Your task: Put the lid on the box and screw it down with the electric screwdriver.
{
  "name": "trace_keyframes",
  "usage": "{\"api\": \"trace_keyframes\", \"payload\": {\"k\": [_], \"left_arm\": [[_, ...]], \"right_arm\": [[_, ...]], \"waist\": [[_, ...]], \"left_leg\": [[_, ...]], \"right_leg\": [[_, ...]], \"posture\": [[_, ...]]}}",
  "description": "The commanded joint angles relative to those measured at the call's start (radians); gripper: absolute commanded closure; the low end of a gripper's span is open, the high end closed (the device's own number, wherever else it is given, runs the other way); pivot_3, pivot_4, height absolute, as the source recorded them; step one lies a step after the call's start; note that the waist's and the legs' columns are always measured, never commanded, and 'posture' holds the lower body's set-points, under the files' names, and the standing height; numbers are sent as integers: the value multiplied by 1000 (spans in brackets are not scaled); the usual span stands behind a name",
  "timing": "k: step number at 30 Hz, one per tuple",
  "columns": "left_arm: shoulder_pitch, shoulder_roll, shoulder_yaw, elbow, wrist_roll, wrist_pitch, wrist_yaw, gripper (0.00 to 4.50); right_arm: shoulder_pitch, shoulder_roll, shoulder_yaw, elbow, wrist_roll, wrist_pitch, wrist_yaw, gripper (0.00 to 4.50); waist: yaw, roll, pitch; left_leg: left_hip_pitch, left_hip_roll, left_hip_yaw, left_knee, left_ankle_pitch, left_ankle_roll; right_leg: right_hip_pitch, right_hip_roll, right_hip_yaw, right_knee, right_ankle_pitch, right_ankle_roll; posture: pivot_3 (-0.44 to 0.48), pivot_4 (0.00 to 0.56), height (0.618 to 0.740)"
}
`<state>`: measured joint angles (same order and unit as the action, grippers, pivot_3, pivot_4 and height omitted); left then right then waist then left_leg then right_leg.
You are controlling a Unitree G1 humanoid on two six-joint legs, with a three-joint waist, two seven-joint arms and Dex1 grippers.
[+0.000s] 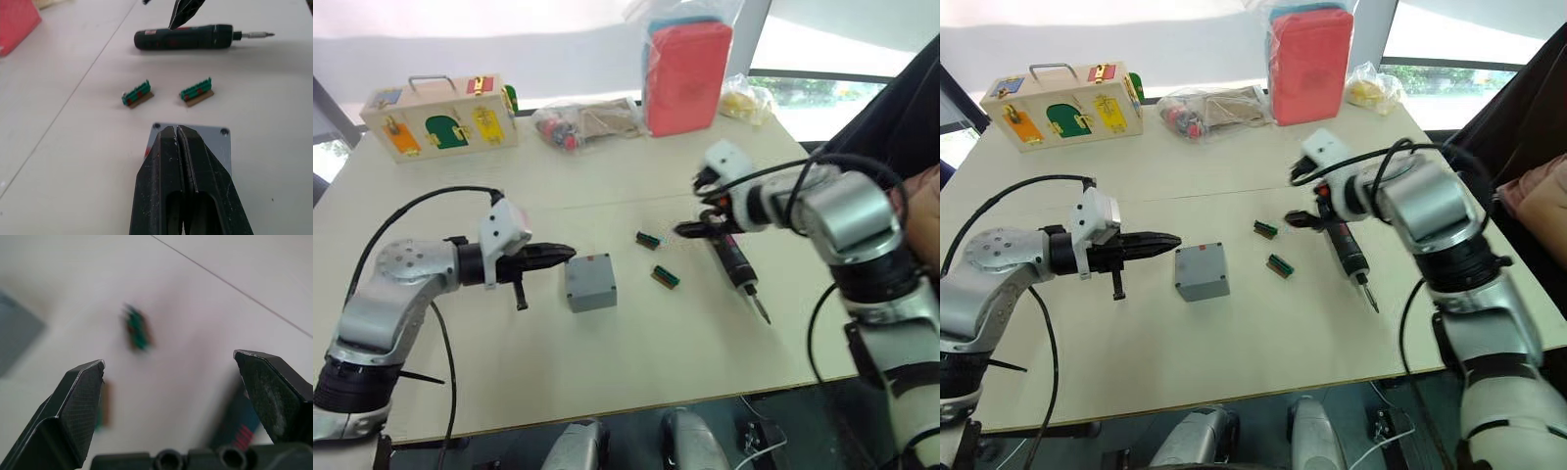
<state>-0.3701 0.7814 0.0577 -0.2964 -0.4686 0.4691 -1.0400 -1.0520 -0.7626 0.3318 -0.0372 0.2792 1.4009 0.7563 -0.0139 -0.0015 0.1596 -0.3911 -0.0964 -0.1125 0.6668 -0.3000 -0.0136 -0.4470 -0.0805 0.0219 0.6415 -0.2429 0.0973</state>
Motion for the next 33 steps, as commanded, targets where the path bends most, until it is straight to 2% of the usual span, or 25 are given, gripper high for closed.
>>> {"api": "trace_keyframes", "payload": {"k": [1, 7, 10, 15, 27, 30, 33], "left_arm": [[-13, -19, -15, -4, 4, -32, 2, 4500], [-16, -56, -37, 13, 21, -71, 11, 4500], [-9, -64, -41, -4, 17, -82, 4, 4500], [6, -63, -38, -16, 20, -92, 0, 4500], [16, -79, -38, -34, 28, -88, 34, 4500], [20, -79, -38, -35, 30, -89, 39, 4500], [11, -82, -44, -36, 29, -84, 47, 4500]], "right_arm": [[-79, -60, 56, 54, 40, 117, 54, 18], [-173, -131, 224, 181, 91, 213, 107, 18], [-197, -125, 297, 281, 119, 213, 129, 18], [-196, -81, 347, 386, 123, 213, 133, 18], [-159, 26, 411, 501, 69, 144, 122, 18], [-159, 40, 414, 512, 63, 152, 122, 599], [-157, 57, 408, 529, 48, 156, 110, 1537]], "waist": [[-5, 0, 0], [-1, 0, 0], [4, 0, 0], [2, 0, 0], [2, -1, 0], [1, -1, 0], [1, -1, 0]], "left_leg": [[0, 1, 0, 0, 0, 0], [0, 1, 2, -1, 0, 0], [0, 1, 2, 0, 0, 0], [0, 1, 1, 0, 0, 0], [0, 1, 1, 0, 0, 0], [0, 1, 1, 1, 0, 0], [0, 1, 1, 1, 0, 0]], "right_leg": [[0, 1, 0, 0, 0, 0], [-2, 1, 1, 0, 0, 0], [-1, 1, 1, 0, 0, 0], [-1, 1, 1, -1, 0, 0], [-1, 1, 1, 0, 0, 0], [-1, 1, 1, 0, 0, 0], [-1, 1, 1, 1, 0, 0]], "posture": [[0, 150, 740], [0, 150, 740], [0, 150, 740], [0, 150, 740], [0, 150, 740], [0, 150, 740], [0, 150, 740]]}}
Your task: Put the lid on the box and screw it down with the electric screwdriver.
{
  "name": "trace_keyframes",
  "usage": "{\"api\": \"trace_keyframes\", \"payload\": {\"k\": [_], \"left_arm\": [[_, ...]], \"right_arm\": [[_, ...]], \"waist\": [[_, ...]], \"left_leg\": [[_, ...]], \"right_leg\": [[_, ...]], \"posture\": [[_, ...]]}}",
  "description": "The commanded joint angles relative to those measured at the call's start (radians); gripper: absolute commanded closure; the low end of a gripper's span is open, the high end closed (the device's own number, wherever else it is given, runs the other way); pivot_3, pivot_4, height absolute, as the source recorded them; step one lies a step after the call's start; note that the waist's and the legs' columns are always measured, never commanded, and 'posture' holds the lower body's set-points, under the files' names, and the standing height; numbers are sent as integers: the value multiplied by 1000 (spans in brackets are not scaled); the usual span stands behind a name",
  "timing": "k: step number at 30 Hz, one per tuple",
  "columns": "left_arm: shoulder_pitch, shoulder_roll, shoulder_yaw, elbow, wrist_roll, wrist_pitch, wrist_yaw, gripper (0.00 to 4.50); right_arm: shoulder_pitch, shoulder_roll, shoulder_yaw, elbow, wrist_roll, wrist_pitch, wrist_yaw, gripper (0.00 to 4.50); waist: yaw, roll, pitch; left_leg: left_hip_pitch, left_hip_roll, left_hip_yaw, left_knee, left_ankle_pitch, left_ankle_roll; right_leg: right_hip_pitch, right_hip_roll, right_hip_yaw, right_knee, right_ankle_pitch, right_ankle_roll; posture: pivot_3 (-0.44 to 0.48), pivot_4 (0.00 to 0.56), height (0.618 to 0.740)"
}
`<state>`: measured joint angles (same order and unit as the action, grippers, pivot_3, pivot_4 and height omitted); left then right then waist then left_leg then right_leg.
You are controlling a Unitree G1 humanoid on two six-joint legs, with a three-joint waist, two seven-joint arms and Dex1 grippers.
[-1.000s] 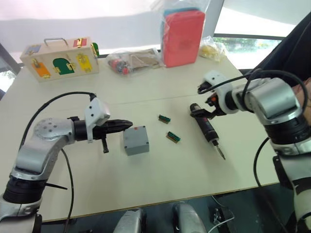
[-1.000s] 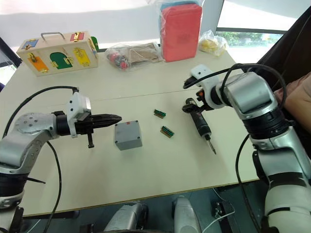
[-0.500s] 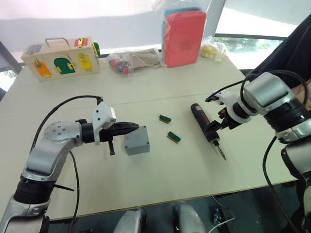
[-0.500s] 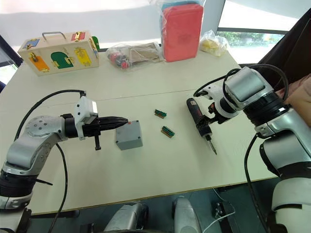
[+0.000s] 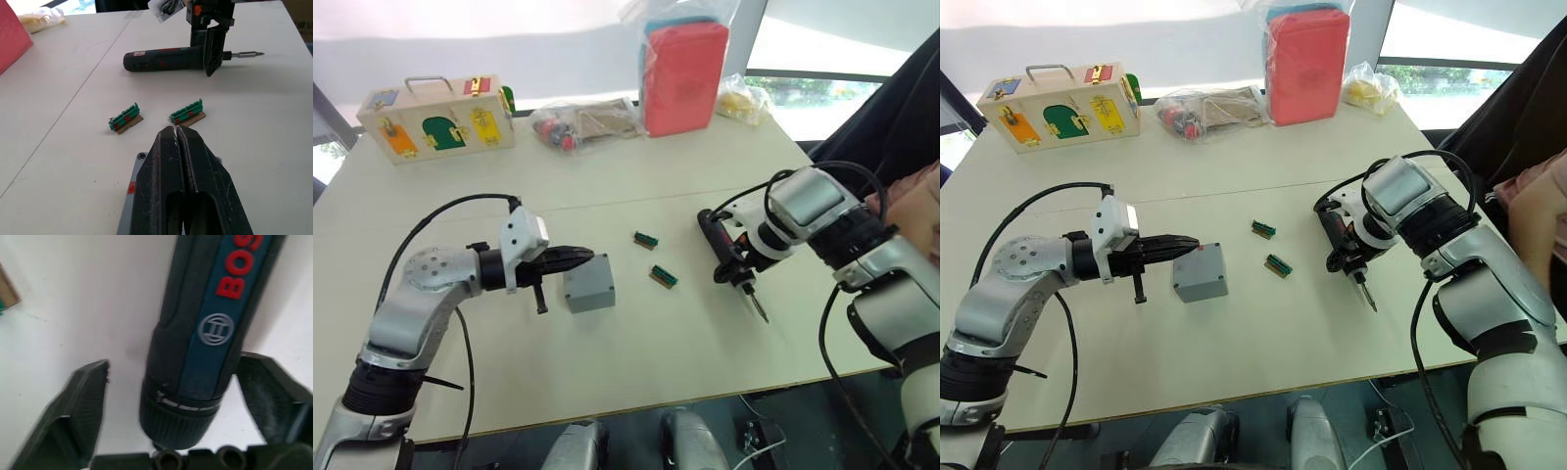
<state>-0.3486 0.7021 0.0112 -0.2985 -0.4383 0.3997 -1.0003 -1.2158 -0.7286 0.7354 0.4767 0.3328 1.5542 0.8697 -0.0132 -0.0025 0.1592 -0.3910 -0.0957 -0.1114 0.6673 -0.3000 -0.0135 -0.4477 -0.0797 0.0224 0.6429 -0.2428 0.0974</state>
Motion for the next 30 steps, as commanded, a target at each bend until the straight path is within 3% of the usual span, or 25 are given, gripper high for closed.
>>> {"api": "trace_keyframes", "payload": {"k": [1, 4, 15, 19, 23, 30], "left_arm": [[-13, -3, 0, -32, -1, -15, 7, 4500], [-17, 2, 6, -18, 0, -22, -3, 4500], [-37, 66, 39, 33, 10, -31, -47, 4500], [-47, 83, 32, 57, 12, -26, -55, 4500], [-41, 101, 36, 75, 10, -27, -73, 4500], [-31, 119, 17, 65, 28, -19, -72, 4500]], "right_arm": [[7, 29, -1, 21, -11, 3, -8, 1909], [-2, 55, -34, 32, -21, 15, -31, 2661], [-58, 66, -208, -64, -50, -38, -112, 2667], [-35, 82, -419, -263, -13, -209, -140, 2667], [55, 229, -664, -448, 73, -437, -193, 2667], [244, 560, -859, -580, 151, -826, -362, 2667]], "waist": [[0, 0, 0], [-1, -1, 0], [-4, 0, 0], [-7, 0, 0], [-10, 0, 0], [-3, -1, -1]], "left_leg": [[0, 0, 0, 0, 0, 0], [0, 0, 0, 0, 0, 0], [-3, 0, 1, -1, 0, -1], [-12, 0, 2, 0, 1, -1], [-15, 0, 1, 1, 1, -2], [-14, -1, -1, 4, 2, -2]], "right_leg": [[0, 0, 0, 0, 0, 0], [0, 0, 0, 0, 0, 0], [-6, 0, 1, 2, 0, 0], [-16, 0, 1, 5, 0, 0], [-19, 1, 1, 6, 0, 0], [-15, 0, 0, 6, 0, 0]], "posture": [[0, 150, 740], [0, 150, 740], [0, 150, 740], [0, 150, 740], [0, 150, 740], [0, 150, 740]]}}
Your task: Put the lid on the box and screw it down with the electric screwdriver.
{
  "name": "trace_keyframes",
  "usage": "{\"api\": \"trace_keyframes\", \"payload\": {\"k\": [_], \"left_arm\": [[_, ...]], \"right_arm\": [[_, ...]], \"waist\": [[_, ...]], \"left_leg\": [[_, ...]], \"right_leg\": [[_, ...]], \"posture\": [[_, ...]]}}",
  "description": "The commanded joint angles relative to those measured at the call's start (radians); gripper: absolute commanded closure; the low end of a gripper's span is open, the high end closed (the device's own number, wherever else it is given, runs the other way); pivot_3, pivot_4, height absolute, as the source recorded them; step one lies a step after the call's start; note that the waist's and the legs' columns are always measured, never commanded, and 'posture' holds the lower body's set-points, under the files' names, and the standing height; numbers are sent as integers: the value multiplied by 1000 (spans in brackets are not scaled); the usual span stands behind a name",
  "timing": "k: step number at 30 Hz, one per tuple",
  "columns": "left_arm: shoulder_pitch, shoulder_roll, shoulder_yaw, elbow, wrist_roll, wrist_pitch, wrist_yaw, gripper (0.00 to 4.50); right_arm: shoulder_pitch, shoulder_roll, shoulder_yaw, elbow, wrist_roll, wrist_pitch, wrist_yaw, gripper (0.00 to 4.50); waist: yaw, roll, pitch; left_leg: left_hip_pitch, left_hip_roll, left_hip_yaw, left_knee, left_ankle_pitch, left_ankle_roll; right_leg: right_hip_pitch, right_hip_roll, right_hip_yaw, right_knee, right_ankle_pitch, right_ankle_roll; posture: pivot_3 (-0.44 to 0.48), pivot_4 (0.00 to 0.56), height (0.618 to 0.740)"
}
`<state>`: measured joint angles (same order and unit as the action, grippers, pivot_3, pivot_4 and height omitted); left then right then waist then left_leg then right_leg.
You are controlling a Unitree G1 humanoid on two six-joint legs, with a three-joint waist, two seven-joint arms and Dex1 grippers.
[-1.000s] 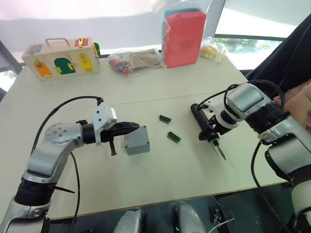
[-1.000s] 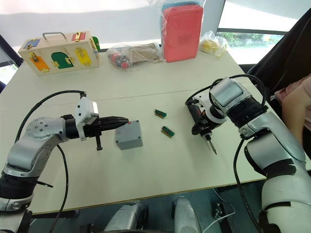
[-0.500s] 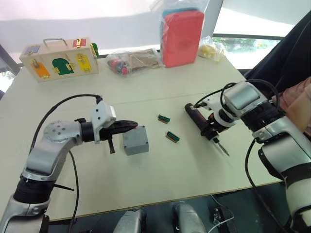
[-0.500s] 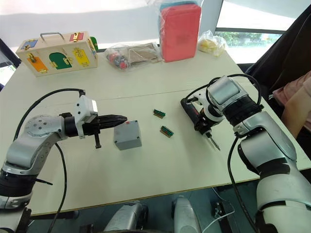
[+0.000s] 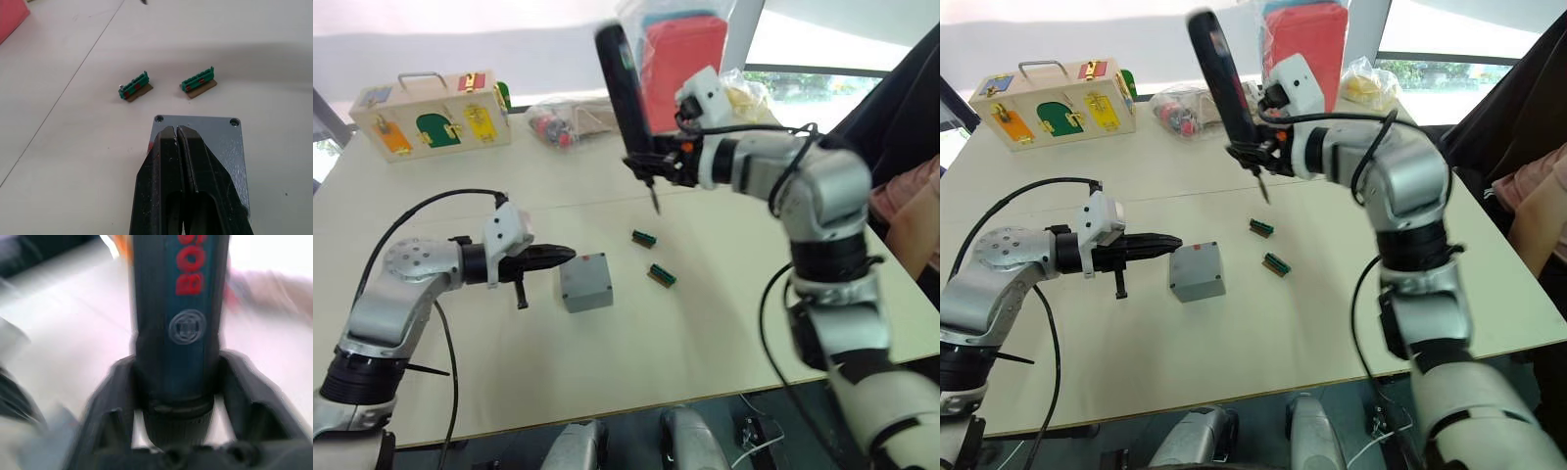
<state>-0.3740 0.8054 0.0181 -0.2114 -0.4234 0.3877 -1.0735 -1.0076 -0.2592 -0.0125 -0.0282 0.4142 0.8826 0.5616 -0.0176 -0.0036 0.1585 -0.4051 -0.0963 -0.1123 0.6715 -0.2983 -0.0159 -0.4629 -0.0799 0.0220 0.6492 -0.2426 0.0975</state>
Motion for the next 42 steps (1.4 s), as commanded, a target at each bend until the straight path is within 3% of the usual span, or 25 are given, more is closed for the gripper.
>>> {"api": "trace_keyframes", "payload": {"k": [1, 12, 19, 42], "left_arm": [[-6, 13, 5, -20, 17, -8, 4, 4500], [10, -62, -44, 68, 49, -11, 32, 4500], [2, -86, -105, 136, 129, -37, 55, 4500], [32, -94, -106, 132, 135, -45, 35, 4500]], "right_arm": [[74, 110, -96, -90, 62, -218, -34, 2667], [349, 190, 95, -128, -5, -509, 62, 2667], [392, 200, 145, -100, -31, -531, 60, 2667], [414, 202, 186, 23, -107, -659, 79, 2667]], "waist": [[3, 0, 0], [-23, 0, 0], [-25, 0, 0], [-25, 0, 0]], "left_leg": [[0, 0, -1, 3, 0, 0], [0, 0, -1, 6, -1, 2], [0, 0, -1, 6, -1, 2], [2, 0, -1, 7, -1, 2]], "right_leg": [[1, 0, 0, 1, 0, 0], [1, 1, -2, 3, 0, 0], [2, 1, -2, 2, 0, 0], [4, 1, -2, 2, 0, 0]], "posture": [[0, 150, 740], [0, 150, 740], [0, 150, 740], [0, 150, 740]]}}
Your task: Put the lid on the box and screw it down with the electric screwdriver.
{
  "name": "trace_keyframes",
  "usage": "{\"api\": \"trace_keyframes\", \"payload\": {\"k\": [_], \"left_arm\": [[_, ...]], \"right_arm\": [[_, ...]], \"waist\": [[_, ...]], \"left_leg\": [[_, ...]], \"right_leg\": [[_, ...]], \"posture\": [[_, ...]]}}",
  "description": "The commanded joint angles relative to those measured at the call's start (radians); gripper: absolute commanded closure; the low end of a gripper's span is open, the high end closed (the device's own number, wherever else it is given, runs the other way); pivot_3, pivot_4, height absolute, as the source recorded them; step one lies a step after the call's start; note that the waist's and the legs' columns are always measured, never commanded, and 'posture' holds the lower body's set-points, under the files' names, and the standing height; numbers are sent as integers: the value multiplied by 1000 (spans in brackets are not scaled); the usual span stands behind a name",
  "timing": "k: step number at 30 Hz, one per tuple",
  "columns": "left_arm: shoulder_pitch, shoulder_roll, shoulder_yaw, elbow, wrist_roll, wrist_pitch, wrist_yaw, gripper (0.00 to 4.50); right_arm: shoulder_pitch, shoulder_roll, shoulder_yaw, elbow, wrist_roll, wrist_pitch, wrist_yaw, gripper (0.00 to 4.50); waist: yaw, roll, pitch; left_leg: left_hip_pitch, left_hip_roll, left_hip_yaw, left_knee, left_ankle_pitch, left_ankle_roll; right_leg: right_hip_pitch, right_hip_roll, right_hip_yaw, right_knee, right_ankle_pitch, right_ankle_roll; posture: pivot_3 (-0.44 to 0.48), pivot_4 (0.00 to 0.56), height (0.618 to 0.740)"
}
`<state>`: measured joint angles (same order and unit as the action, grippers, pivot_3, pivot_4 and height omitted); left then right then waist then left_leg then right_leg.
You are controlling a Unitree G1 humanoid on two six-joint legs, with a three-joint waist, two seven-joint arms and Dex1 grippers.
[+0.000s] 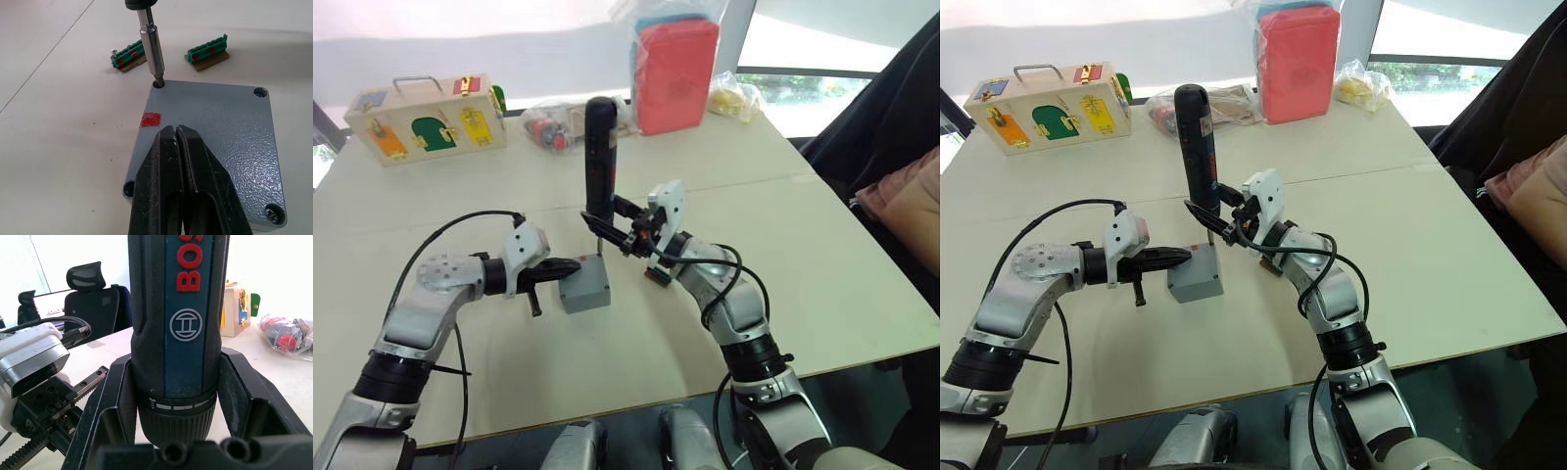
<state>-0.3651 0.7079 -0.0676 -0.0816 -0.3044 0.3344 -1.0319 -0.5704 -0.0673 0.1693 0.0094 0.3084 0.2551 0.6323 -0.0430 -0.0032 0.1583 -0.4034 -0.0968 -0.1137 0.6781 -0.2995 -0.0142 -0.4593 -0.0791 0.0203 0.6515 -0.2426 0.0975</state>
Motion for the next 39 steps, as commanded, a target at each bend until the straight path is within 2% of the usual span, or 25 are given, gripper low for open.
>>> {"api": "trace_keyframes", "payload": {"k": [1, 17, 29, 33, 39], "left_arm": [[24, 3, -20, 1, 16, 9, -6, 4500], [40, 8, -26, -20, 18, 14, -10, 4500], [41, -2, -33, 0, 33, 1, -9, 4500], [46, -2, -38, -1, 37, -3, -8, 4500], [55, 0, -50, 2, 48, -12, -7, 4500]], "right_arm": [[-22, 11, 6, -13, -4, -36, 10, 2667], [-51, 6, 4, 61, -33, -97, 24, 2667], [3, -47, 73, 65, -55, 108, 43, 2667], [13, -43, 73, 68, -58, 120, 29, 2667], [39, -58, 96, 75, -87, 125, 12, 2667]], "waist": [[0, 0, 0], [1, 0, 0], [2, 1, -9], [3, 2, -12], [4, 2, -22]], "left_leg": [[0, 0, 0, 0, 0, 0], [6, 0, 0, -1, 0, 0], [17, 0, 0, -6, -1, 1], [32, 1, 2, -15, -2, 2], [32, 1, 2, -15, -2, 2]], "right_leg": [[0, 0, 0, 0, 0, 0], [6, 0, 0, 0, 0, 0], [16, 0, 1, -3, 0, 0], [27, 0, 1, -6, -1, 0], [27, 0, 2, -7, -1, 0]], "posture": [[0, 150, 740], [0, 150, 740], [0, 150, 740], [0, 150, 740], [0, 150, 740]]}}
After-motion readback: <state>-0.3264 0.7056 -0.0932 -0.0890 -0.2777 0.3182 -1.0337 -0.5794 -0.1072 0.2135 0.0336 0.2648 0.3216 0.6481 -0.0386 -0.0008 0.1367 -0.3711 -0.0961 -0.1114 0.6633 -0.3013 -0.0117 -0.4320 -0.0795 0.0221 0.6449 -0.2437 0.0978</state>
